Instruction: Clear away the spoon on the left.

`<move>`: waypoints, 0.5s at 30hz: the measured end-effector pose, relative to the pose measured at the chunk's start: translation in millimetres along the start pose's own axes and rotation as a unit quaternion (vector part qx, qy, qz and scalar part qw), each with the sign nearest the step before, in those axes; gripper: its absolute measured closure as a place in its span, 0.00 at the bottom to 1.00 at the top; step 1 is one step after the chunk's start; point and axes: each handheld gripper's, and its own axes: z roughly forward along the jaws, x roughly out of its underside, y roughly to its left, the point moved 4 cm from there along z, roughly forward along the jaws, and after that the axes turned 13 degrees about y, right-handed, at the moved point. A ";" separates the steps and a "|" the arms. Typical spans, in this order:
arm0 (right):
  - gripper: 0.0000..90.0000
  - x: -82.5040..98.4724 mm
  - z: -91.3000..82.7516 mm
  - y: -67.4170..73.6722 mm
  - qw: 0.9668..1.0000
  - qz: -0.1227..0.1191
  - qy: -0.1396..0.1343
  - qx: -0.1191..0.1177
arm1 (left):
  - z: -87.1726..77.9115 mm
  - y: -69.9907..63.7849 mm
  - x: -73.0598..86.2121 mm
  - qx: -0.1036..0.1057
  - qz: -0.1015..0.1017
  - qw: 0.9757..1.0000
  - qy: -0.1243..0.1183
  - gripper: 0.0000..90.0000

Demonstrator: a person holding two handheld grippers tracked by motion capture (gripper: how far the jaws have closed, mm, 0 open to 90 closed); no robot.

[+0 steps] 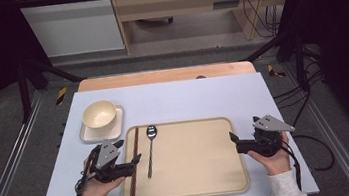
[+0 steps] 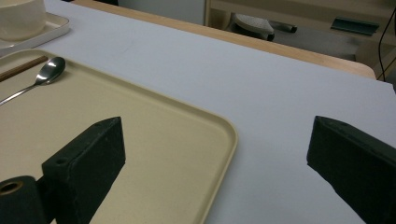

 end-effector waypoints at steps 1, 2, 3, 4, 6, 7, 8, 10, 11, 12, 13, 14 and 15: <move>0.05 -0.1 0.0 -0.2 1.000 0.000 -0.001 0.000 | -2.4 3.1 -0.1 -0.005 -0.004 1.000 -0.004 0.27; 0.05 -0.2 -0.1 -0.2 1.000 0.001 -0.001 0.000 | -4.9 6.2 0.1 -0.007 -0.009 1.000 -0.006 0.27; 0.05 -0.2 -0.3 -0.3 1.000 0.002 -0.001 0.000 | -7.1 9.2 0.1 -0.009 -0.013 1.000 -0.010 0.27; 0.05 -0.2 -0.5 -0.3 1.000 0.003 -0.001 -0.001 | -8.7 11.7 0.2 -0.012 -0.020 1.000 -0.015 0.26; 0.05 -0.1 -0.5 -0.8 1.000 0.003 0.000 0.000 | -11.6 16.5 0.6 -0.017 -0.030 0.999 -0.021 0.25; 0.05 -0.1 -0.3 -0.8 1.000 0.004 -0.001 -0.001 | -12.8 18.5 0.8 -0.019 -0.033 0.999 -0.022 0.25; 0.05 0.0 -0.2 -0.9 1.000 0.004 0.000 -0.001 | -13.9 20.5 0.9 -0.023 -0.036 0.999 -0.023 0.25; 0.05 -0.2 -0.4 -1.1 1.000 0.005 0.000 0.000 | -15.7 24.2 1.3 -0.026 -0.045 0.998 -0.025 0.24; 0.05 -0.3 -0.7 -0.9 1.000 0.008 -0.001 -0.001 | -16.6 26.2 1.7 -0.028 -0.050 0.998 -0.028 0.24; 0.05 -0.5 -0.9 -1.4 1.000 0.007 -0.003 0.000 | -17.5 28.1 2.0 -0.027 -0.054 0.998 -0.029 0.24; 0.05 -0.4 -1.1 -1.7 1.000 0.007 -0.002 0.000 | -18.3 30.0 2.4 -0.027 -0.058 0.998 -0.031 0.24; 0.05 -0.5 -1.4 -1.6 1.000 0.010 -0.002 0.001 | -19.2 32.6 2.9 -0.031 -0.062 0.997 -0.032 0.24; 0.05 -0.7 -1.8 -1.7 1.000 0.012 -0.004 -0.001 | -19.6 34.1 3.0 -0.034 -0.064 0.997 -0.032 0.24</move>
